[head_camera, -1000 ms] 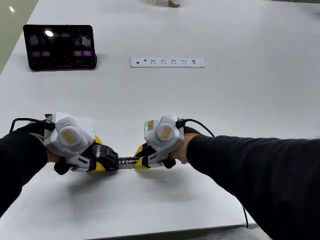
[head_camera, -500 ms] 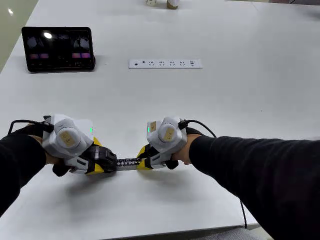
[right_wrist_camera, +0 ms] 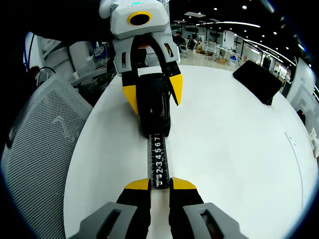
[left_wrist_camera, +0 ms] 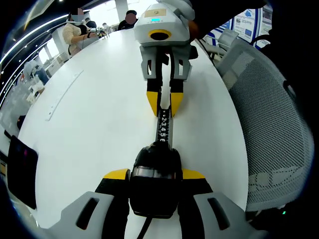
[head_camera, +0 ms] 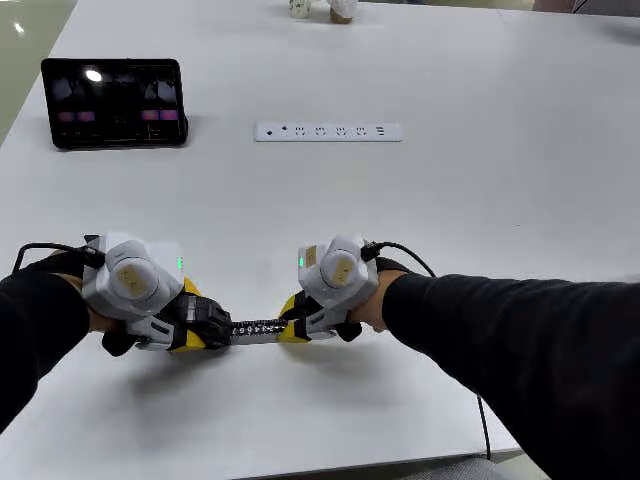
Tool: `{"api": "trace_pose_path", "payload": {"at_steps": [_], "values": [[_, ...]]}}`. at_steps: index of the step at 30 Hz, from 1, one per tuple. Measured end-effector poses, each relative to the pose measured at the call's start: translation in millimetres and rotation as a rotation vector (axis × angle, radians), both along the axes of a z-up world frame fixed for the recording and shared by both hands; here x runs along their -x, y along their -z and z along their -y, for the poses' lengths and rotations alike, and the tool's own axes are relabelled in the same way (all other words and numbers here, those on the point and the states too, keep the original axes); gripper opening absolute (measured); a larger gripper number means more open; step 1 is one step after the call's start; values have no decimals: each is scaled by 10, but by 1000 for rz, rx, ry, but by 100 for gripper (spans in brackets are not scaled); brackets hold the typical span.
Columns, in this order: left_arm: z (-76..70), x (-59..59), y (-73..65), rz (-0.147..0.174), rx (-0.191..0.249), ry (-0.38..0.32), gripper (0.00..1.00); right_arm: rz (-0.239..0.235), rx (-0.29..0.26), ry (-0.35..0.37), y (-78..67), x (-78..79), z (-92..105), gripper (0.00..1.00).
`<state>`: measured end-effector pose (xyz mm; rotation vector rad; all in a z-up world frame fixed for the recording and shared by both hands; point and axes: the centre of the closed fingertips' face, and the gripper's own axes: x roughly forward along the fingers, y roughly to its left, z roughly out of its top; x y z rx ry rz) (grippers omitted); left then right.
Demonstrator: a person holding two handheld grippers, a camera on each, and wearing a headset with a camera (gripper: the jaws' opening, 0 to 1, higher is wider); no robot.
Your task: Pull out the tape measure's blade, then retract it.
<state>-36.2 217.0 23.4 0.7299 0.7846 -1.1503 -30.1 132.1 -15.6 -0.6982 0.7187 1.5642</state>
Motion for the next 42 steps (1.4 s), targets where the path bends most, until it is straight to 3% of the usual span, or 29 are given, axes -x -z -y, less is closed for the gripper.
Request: {"api": "trace_pose_path", "payload": {"at_steps": [18, 42], "values": [[0, 22, 16, -3, -25, 8, 31, 3, 6, 20, -17, -6, 153, 10], [5, 3, 37, -7, -13, -1, 31, 0, 13, 21, -11, -23, 277, 10]]}}
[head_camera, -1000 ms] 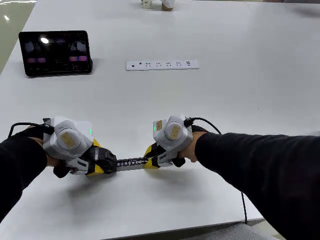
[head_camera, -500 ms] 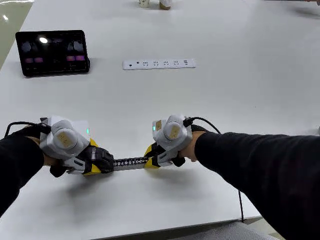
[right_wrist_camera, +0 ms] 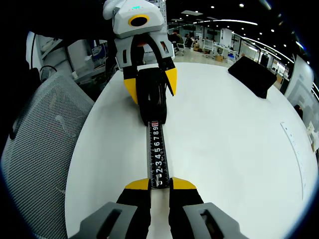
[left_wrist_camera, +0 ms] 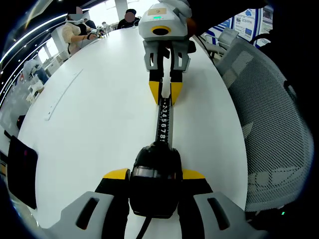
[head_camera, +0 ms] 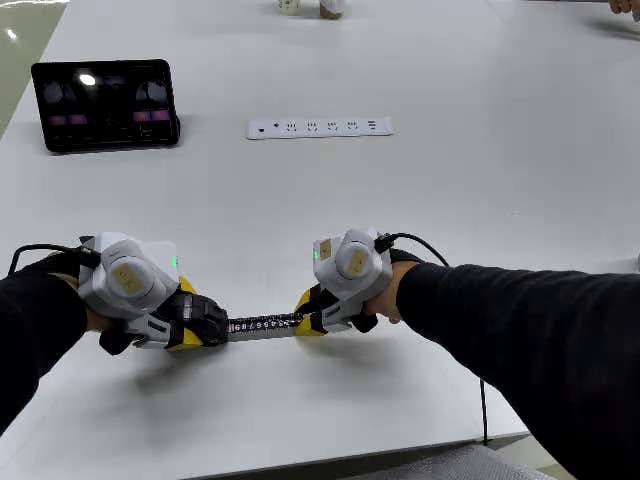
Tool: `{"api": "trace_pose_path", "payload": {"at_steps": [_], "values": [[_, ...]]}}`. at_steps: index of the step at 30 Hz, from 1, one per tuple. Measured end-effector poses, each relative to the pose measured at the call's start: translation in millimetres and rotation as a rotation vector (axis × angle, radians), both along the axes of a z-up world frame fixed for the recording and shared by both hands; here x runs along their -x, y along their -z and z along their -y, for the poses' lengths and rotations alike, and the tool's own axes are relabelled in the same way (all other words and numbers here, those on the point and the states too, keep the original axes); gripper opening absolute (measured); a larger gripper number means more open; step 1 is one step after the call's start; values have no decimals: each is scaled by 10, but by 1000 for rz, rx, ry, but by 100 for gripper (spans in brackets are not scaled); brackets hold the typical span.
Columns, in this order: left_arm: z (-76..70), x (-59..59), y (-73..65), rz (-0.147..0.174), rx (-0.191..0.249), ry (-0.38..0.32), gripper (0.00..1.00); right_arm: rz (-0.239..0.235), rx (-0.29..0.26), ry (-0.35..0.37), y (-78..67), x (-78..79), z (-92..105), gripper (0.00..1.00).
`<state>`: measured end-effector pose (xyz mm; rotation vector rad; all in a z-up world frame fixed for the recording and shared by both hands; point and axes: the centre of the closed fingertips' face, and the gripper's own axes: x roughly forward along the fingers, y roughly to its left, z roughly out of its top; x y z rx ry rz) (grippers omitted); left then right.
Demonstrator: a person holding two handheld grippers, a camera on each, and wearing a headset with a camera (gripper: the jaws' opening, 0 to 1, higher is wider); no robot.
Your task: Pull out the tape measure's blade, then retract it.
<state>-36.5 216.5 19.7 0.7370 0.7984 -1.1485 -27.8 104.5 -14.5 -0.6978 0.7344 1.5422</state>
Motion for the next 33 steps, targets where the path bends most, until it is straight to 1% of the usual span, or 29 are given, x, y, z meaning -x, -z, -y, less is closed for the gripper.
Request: {"api": "trace_pose_path", "payload": {"at_steps": [9, 14, 20, 26, 33], "values": [[4, -4, 4, -3, -1, -2, 31, -3, 2, 5, -5, -20, 59, 10], [11, 7, 6, 6, -9, 4, 31, -5, 4, 2, -10, -17, 94, 10], [10, 7, 2, 8, -10, 1, 31, -11, 11, 13, -16, -33, 148, 10], [4, -6, 0, -2, -2, -1, 31, -6, 17, 16, -8, -65, 222, 10], [14, 3, 0, -4, 0, 3, 31, -5, 25, 25, -16, -74, 302, 10]]}}
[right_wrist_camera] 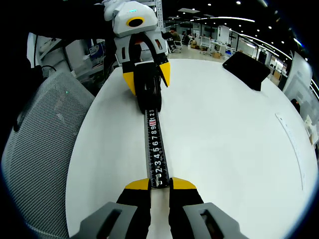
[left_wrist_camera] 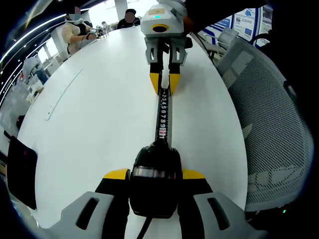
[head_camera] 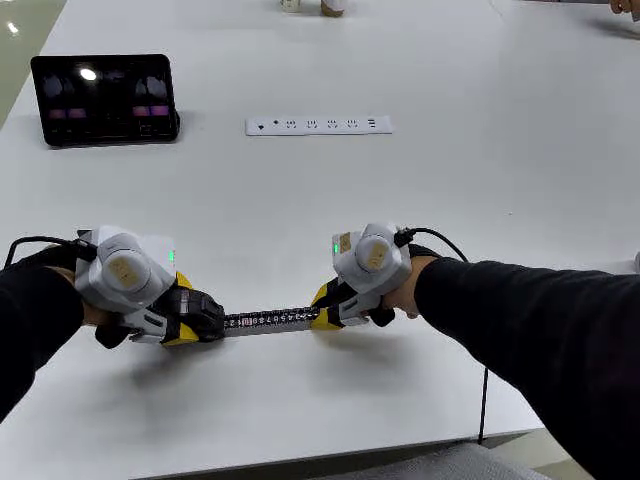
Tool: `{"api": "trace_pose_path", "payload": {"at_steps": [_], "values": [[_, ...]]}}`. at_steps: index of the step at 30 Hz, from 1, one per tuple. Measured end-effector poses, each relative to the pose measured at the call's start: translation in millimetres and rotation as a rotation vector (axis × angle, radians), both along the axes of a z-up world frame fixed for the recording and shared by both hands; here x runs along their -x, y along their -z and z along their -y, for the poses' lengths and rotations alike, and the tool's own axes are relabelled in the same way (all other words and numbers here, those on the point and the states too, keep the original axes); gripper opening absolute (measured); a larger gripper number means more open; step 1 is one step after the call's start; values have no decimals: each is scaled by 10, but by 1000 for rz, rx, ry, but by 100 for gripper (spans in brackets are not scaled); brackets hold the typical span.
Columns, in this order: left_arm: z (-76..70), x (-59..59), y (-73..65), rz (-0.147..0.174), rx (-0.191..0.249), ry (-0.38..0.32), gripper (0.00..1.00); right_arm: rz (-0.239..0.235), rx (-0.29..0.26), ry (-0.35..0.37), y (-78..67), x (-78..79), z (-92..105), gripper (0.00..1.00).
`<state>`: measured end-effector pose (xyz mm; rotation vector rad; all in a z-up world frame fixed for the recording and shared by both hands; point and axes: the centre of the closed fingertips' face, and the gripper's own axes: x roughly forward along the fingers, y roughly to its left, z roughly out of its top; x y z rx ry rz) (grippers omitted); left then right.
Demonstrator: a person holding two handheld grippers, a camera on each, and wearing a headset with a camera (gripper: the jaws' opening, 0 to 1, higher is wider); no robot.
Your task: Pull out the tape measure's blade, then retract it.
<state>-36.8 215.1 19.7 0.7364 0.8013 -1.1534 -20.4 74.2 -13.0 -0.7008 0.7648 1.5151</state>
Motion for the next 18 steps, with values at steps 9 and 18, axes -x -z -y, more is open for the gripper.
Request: {"api": "trace_pose_path", "payload": {"at_steps": [9, 18], "values": [[-2, -4, -3, 1, 1, 5, 31, 7, 11, -2, -5, 4, 70, 10], [4, 2, -1, 9, -2, 6, 31, 5, 21, 5, 14, 5, 147, 10]]}}
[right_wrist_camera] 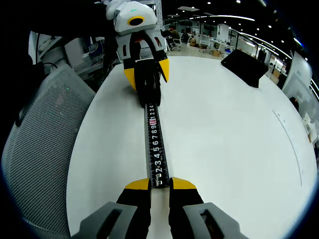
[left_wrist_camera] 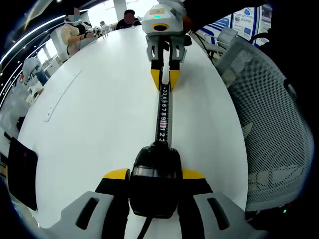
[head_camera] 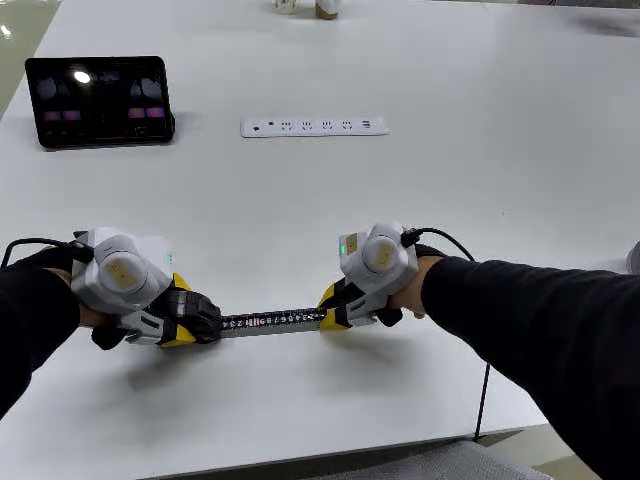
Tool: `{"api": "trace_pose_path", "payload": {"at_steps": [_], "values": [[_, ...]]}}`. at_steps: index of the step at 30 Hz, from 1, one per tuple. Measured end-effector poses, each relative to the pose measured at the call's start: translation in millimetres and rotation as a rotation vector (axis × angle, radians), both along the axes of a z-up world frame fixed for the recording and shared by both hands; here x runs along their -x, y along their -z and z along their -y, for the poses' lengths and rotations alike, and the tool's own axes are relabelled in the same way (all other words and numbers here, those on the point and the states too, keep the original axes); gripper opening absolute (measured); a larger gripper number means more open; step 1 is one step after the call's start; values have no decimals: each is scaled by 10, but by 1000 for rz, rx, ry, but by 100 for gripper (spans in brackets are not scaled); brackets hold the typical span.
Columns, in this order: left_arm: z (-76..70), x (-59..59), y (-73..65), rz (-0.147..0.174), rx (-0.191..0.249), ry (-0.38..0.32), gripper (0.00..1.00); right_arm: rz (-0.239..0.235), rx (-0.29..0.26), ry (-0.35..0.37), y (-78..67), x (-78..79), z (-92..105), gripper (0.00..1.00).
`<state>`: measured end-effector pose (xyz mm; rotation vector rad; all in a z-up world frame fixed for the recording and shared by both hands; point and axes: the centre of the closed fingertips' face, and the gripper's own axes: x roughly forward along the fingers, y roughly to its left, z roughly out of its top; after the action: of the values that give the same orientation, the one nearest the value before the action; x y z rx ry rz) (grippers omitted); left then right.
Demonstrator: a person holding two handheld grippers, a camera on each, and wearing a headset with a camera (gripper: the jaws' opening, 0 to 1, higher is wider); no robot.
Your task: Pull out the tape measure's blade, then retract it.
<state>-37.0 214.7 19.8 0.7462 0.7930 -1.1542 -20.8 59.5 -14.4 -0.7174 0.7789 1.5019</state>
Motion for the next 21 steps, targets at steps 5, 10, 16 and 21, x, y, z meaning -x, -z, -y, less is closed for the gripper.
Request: {"api": "trace_pose_path", "payload": {"at_steps": [5, 10, 16, 21], "values": [[12, 16, -4, 1, 1, 0, 31, 3, 6, 3, 0, -7, 44, 10], [13, 8, -3, 2, 3, -2, 31, 0, 7, 6, -10, -8, 81, 10], [12, -2, 7, 0, 2, -2, 31, 5, 13, 6, -10, -17, 131, 10], [11, -4, 3, 0, 3, -5, 31, 3, 16, 10, 1, -30, 164, 10]]}}
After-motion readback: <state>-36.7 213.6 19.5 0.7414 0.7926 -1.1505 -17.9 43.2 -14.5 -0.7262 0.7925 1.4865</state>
